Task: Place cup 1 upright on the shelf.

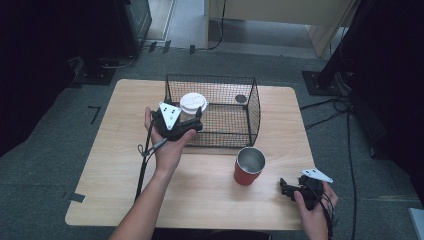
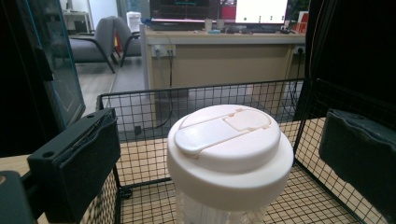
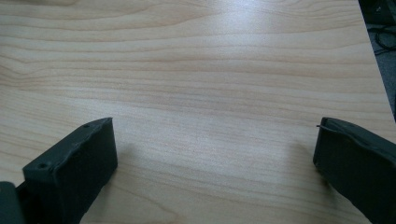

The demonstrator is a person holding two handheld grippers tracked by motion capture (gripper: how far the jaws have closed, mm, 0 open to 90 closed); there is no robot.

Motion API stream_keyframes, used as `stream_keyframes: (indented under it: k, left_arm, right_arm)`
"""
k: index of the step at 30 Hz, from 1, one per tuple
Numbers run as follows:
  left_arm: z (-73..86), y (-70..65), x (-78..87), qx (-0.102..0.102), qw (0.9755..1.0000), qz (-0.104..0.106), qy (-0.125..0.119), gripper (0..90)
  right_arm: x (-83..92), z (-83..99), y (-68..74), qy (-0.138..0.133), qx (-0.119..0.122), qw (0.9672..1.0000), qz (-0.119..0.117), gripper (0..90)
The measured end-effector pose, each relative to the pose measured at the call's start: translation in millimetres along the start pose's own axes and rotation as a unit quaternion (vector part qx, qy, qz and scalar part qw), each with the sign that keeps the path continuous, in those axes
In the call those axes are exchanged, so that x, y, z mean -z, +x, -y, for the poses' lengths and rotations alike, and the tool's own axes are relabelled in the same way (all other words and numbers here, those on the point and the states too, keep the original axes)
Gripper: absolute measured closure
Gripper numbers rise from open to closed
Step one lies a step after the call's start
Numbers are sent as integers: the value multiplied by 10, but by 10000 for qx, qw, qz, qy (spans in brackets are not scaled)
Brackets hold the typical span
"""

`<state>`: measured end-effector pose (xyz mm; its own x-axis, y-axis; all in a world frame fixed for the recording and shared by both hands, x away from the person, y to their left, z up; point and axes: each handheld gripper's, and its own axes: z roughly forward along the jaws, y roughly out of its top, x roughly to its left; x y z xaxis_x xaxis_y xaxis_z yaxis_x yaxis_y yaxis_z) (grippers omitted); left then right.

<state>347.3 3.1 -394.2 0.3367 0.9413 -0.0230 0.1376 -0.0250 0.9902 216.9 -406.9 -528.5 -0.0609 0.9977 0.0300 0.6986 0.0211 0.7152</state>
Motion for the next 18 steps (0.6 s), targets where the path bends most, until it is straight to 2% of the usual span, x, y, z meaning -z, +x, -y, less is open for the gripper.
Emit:
stream_keyframes:
  k: [6, 15, 18]
  left_arm:
    - [24, 92, 184, 27, 10000, -21, -79, 0]
    - [127, 318, 480, 63, 9999, -85, -26, 0]
    - [174, 385, 561, -24, 9999, -171, -5, 0]
  right_arm:
    - [0, 0, 1, 0, -7, 10000, -2, 0]
    - [-1, 0, 0, -4, 4, 10000, 1, 0]
    - [0, 0, 0, 0, 0, 10000, 1, 0]
